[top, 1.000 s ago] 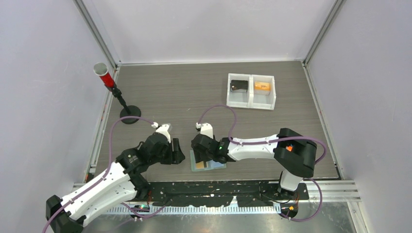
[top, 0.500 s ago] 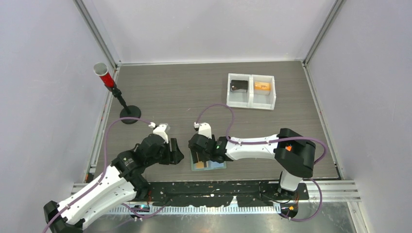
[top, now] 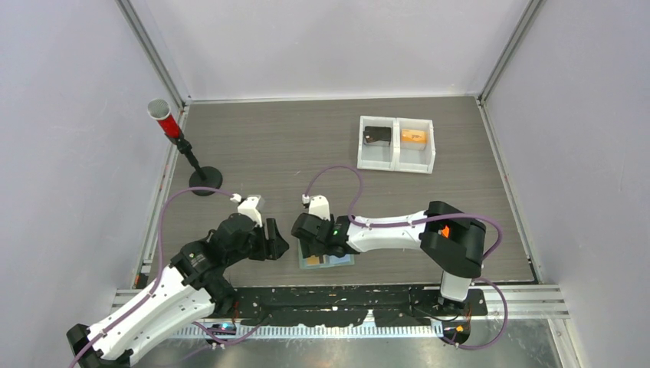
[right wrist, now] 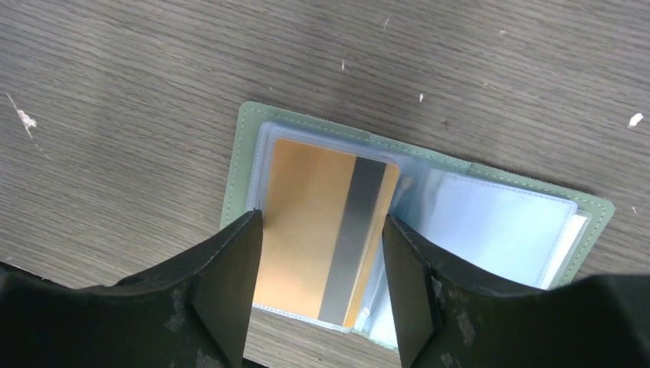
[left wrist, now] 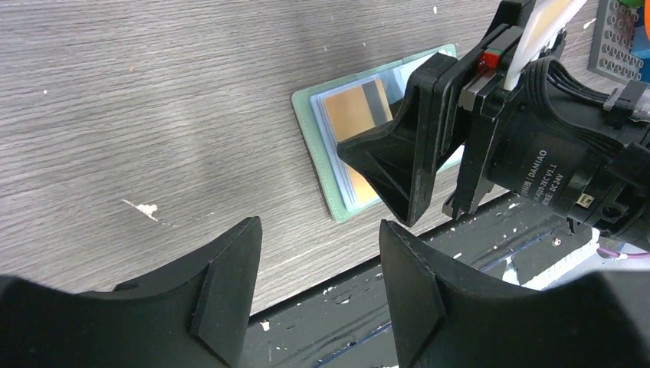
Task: Take the credit cards out of the card holder
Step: Remove the credit card from the card holder.
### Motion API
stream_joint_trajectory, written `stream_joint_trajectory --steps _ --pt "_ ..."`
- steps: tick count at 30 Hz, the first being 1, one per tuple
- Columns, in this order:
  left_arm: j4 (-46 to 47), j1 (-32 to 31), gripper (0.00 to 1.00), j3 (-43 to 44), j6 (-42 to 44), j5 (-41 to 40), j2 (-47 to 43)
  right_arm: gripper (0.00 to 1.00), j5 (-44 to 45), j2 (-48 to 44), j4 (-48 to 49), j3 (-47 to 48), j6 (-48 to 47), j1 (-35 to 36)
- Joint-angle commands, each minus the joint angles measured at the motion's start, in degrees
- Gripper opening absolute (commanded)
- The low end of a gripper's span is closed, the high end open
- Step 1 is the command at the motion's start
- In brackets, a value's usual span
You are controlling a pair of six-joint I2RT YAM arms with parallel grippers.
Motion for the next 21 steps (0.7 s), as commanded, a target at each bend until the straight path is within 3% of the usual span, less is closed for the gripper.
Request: stream_joint_trajectory --steps 1,11,17,21 --pt "0.83 0.23 0.6 -0.05 0.59 -0.69 -0.77 0.6 1.15 0.51 0.98 0.18 0.6 0.29" --pt "5.2 0.32 0.56 -2.17 -3.35 0.84 5.63 0.53 2.67 -4.97 7.15 -5.32 -0.01 -0.11" --pt "6.44 1.02 0.57 -1.85 -3.02 -0.23 5.74 0.66 2.01 -4.17 2.69 -2.09 0.52 0.02" --pt "6.48 1.11 0.58 -1.82 -2.7 -1.51 3.86 0.69 2.54 -4.03 1.19 -0.84 1.67 0.14"
